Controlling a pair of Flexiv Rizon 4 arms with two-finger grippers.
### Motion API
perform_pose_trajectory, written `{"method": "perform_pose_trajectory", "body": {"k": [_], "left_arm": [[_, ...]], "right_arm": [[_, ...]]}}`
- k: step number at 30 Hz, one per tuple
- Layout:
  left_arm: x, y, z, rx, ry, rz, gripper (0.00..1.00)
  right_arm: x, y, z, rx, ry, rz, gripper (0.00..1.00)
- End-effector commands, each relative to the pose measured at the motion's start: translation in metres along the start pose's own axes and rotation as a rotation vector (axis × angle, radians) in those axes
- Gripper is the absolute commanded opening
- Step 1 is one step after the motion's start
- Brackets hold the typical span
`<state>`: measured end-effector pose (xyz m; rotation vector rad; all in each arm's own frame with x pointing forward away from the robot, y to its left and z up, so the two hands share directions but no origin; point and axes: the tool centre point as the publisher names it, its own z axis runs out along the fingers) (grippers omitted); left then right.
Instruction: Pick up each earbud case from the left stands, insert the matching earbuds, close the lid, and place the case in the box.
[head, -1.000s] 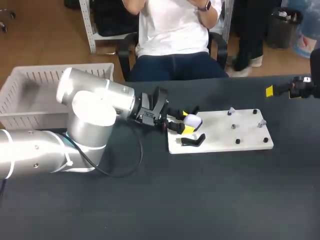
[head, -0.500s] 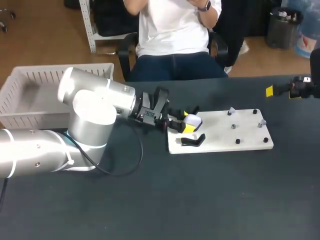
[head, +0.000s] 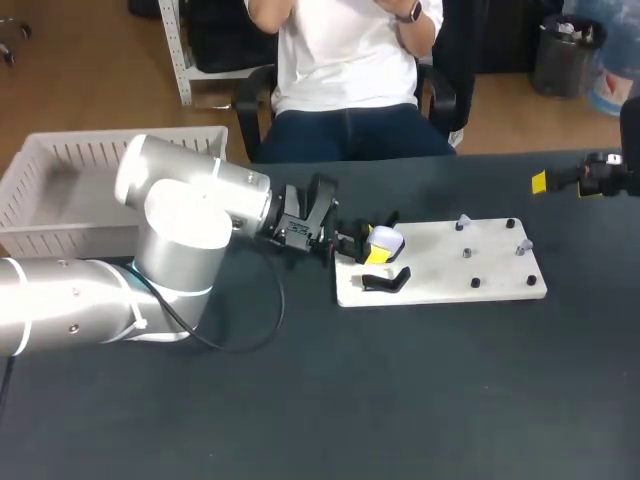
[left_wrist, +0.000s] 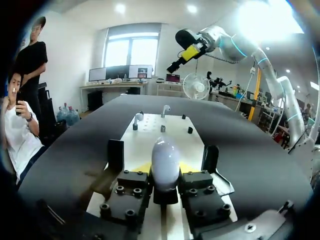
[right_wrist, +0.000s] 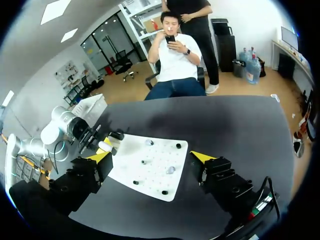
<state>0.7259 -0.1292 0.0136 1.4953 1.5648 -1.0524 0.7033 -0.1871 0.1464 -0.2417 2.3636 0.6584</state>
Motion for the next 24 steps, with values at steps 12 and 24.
{"method": "perform_pose_trajectory", "body": {"k": [12,24], "left_arm": [[-0.031,-0.004,-0.022,0.036,-0.032,0.096,0.0],[-0.075,-0.003,-0.017,-0.011,-0.072,0.149,0.0]], "right_arm": [[0.0,0.001,-0.001,0.007,0.002,0.001,1.0],[0.01,0.023,0.016,-0.028,0.056,-0.05,1.0]]}}
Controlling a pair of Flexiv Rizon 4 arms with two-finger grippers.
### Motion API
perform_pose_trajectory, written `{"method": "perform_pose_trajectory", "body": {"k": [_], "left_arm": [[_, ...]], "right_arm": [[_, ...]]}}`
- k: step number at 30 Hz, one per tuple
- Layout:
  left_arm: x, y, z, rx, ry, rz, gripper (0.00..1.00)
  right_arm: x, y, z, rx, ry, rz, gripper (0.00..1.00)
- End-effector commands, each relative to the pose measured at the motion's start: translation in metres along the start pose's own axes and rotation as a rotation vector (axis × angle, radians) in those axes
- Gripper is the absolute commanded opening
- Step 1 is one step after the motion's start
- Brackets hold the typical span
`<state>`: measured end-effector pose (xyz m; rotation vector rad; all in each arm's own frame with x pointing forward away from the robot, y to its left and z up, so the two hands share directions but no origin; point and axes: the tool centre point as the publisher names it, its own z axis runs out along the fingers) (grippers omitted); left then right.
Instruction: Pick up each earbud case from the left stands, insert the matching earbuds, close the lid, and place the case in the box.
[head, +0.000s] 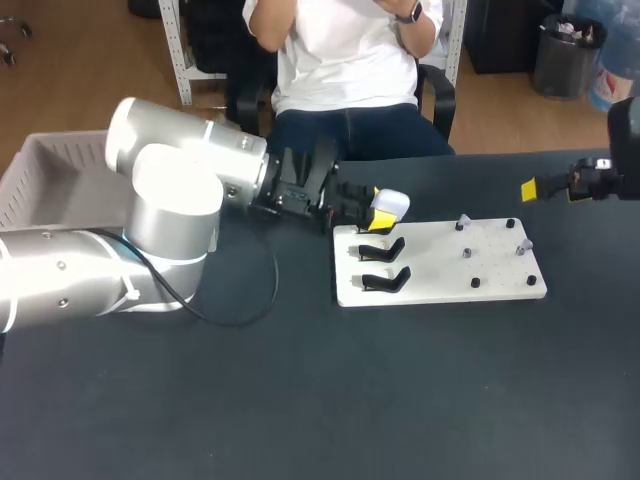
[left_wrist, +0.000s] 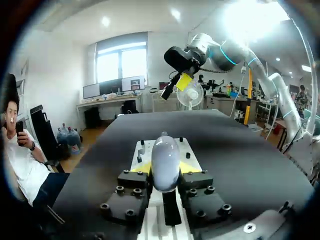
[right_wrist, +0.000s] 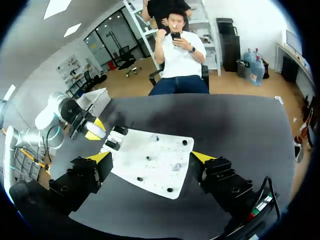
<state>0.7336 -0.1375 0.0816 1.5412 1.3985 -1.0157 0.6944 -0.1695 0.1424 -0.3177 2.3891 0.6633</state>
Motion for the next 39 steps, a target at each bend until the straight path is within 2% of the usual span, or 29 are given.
{"method": "perform_pose_trajectory", "body": {"k": [1,7,20,27,39], "left_arm": [[-0.013,-0.004,0.005,-0.023,-0.023,0.017,0.0],[-0.033,-0.003,0.017,-0.043,-0.034,0.053,0.0],[-0.056,-0.009,0.035,-0.047,-0.048,0.108,0.0],[-0.055,-0.014,0.043,-0.027,-0.038,0.115,0.0],[-0.049,-0.015,0.048,-0.014,-0.031,0.102,0.0]], "right_arm": [[0.001,0.01,0.013,-0.016,0.022,-0.016,1.0],[0.009,0.033,0.035,-0.073,0.088,-0.044,1.0],[0.012,0.05,0.061,-0.147,0.138,-0.066,1.0],[0.007,0.059,0.07,-0.166,0.148,-0.083,1.0],[0.002,0.061,0.073,-0.176,0.153,-0.096,1.0]]}}
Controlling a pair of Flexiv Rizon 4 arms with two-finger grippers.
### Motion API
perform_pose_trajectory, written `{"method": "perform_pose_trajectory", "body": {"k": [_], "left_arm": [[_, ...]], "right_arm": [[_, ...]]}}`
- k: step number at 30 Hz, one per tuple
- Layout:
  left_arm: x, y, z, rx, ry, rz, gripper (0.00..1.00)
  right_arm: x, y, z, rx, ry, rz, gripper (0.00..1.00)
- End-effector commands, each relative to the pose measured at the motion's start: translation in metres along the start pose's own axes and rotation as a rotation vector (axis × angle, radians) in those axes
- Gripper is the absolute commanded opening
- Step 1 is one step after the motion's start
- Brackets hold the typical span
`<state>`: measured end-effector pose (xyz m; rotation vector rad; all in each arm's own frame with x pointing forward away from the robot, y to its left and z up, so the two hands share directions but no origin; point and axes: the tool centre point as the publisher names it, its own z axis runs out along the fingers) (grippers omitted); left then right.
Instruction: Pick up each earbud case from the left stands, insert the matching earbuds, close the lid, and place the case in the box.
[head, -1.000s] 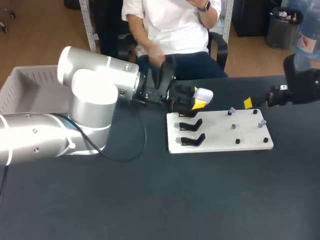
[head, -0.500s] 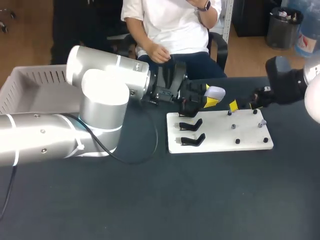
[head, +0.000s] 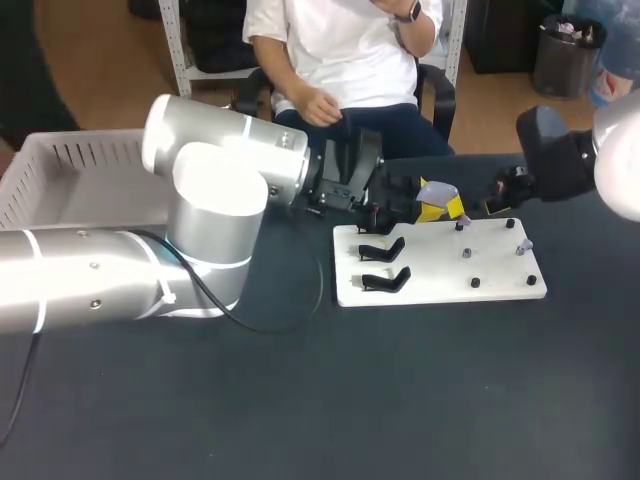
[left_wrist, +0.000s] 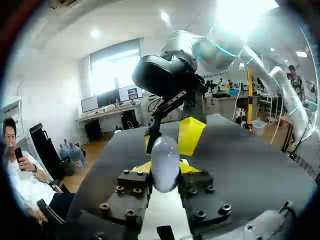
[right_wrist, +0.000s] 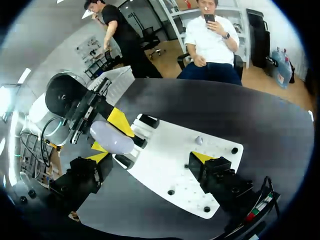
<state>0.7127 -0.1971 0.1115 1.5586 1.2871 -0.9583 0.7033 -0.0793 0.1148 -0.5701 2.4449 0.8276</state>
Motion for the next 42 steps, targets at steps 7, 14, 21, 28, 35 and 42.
{"method": "perform_pose_trajectory", "body": {"k": [7,14,21,28,35,42], "left_arm": [[0.003,-0.001,0.005,0.014,0.004,-0.008,0.0],[0.004,-0.005,0.007,0.026,-0.004,-0.012,0.0],[0.004,-0.01,0.002,0.025,-0.076,-0.035,0.0],[0.001,-0.008,-0.008,0.031,-0.204,-0.066,0.0],[-0.003,-0.005,-0.023,0.005,-0.297,-0.09,0.0],[-0.003,-0.004,-0.035,-0.025,-0.298,-0.087,0.0]], "right_arm": [[-0.005,-0.002,0.0,-0.002,-0.001,-0.005,1.0],[-0.006,-0.005,-0.002,0.003,-0.002,-0.006,1.0],[-0.006,-0.01,-0.013,0.037,-0.006,-0.007,1.0],[-0.003,-0.019,-0.031,0.107,-0.003,-0.002,1.0],[0.007,-0.027,-0.042,0.229,0.074,-0.019,1.0],[0.022,-0.039,-0.047,0.308,0.138,-0.001,1.0]]}}
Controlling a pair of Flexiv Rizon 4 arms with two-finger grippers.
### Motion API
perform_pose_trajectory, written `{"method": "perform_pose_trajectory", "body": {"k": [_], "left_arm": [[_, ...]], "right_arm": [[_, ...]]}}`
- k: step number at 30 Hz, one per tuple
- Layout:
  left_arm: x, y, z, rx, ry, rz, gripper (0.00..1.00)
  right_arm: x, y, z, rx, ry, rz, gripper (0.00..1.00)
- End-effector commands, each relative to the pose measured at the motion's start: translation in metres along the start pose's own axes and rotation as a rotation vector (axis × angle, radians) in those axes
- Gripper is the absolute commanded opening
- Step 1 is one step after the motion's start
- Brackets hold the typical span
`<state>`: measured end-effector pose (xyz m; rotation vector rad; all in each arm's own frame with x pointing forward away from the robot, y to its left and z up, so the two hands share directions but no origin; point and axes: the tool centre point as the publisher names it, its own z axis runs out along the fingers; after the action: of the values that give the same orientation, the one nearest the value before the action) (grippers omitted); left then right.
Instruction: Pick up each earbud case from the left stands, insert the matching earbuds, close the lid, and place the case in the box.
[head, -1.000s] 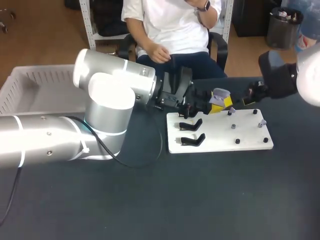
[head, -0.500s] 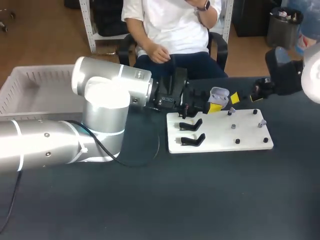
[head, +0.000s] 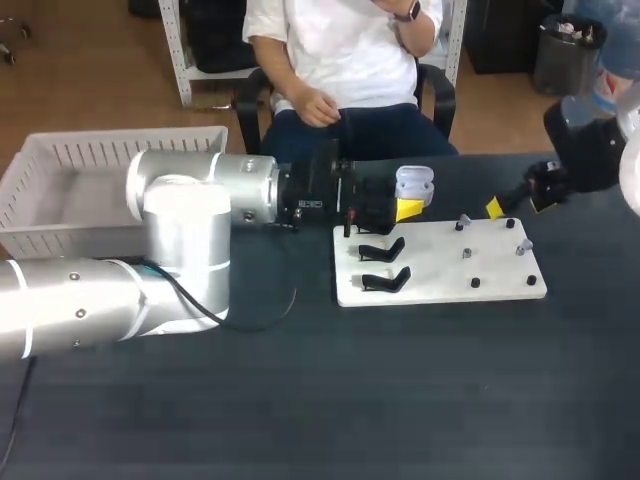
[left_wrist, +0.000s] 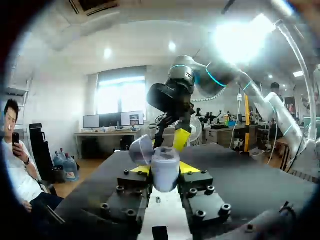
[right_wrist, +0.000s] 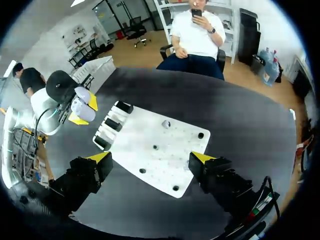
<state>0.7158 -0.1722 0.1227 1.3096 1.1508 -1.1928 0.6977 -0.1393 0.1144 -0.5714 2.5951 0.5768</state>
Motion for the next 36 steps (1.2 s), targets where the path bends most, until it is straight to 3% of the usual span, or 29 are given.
{"method": "perform_pose_trajectory", "body": {"k": [1,11,26,36], "left_arm": [[-0.002,-0.006,-0.01,-0.03,-0.004,0.001,0.0],[-0.001,-0.004,-0.019,-0.053,-0.001,-0.009,0.0],[0.004,0.0,-0.015,-0.067,0.017,-0.027,0.0],[0.004,0.0,-0.015,-0.067,0.017,-0.027,0.0]], "right_arm": [[0.007,0.0,-0.006,0.144,0.03,0.011,1.0],[0.019,-0.013,-0.004,0.232,0.103,0.025,1.0],[0.023,-0.02,0.001,0.257,0.144,0.03,1.0],[0.028,-0.024,0.008,0.312,0.222,-0.002,1.0]]}}
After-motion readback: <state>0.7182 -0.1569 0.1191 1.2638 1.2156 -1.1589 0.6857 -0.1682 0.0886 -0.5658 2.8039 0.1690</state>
